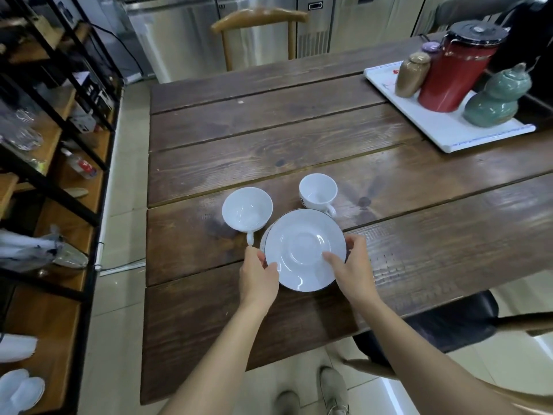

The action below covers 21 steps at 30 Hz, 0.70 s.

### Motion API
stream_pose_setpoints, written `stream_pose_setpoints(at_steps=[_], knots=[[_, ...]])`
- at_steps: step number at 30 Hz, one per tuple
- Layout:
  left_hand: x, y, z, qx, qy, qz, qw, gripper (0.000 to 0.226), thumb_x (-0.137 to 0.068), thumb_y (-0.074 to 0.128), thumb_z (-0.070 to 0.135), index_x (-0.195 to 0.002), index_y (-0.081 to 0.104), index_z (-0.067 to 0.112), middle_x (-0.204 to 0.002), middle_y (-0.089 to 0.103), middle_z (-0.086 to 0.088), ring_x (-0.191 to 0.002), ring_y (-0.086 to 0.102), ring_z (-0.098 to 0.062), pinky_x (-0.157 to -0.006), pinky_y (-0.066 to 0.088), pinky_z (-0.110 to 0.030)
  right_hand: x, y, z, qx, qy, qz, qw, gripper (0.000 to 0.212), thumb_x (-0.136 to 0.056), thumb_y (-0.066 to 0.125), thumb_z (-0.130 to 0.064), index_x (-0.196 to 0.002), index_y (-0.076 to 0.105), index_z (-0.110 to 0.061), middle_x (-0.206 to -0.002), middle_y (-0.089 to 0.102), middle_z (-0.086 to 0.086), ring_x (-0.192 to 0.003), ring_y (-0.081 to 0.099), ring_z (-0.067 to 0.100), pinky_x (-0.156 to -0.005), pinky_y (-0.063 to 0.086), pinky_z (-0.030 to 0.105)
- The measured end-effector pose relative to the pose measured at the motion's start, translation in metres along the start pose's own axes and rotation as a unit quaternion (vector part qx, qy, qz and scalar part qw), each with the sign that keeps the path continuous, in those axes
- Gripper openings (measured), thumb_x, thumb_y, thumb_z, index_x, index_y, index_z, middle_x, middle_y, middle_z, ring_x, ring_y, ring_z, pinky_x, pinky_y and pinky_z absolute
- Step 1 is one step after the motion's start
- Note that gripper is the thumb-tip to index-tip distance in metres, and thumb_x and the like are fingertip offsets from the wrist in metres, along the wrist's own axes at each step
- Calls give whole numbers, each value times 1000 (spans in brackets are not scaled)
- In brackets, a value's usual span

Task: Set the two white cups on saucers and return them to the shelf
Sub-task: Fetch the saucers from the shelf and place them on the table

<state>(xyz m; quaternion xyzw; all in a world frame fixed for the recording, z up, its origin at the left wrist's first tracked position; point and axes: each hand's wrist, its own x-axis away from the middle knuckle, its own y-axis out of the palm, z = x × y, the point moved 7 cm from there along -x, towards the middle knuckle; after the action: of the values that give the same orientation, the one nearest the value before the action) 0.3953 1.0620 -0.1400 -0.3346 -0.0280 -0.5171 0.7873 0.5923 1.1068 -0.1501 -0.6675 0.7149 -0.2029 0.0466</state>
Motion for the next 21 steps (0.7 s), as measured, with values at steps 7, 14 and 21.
stream_pose_setpoints(at_steps=[7,14,21], knots=[[32,53,41,36,81,-65,994,9,-88,52,4,-92,46,10,-78,49,3,-75,54,-21,-81,55,-50,6,-73,2,-15,-17,98,995,24,-89,56,-9,-106,40,-15,-107,50,2,-95,49,17,-80,37,28],[25,117,72,47,57,-101,992,13,-89,57,10,-101,55,15,-93,60,1,-90,59,-19,-79,52,-30,-32,-132,21,87,44,113,989,30,-89,57,-16,-115,46,-9,-108,55,3,-94,53,18,-79,48,35],[4,147,73,39,30,-91,995,23,-89,57,6,-109,66,13,-107,69,-3,-95,61,-16,-78,50,-28,-74,-138,38,187,84,72,976,33,-88,55,-25,-115,46,-8,-115,59,8,-101,57,30,-83,42,38]])
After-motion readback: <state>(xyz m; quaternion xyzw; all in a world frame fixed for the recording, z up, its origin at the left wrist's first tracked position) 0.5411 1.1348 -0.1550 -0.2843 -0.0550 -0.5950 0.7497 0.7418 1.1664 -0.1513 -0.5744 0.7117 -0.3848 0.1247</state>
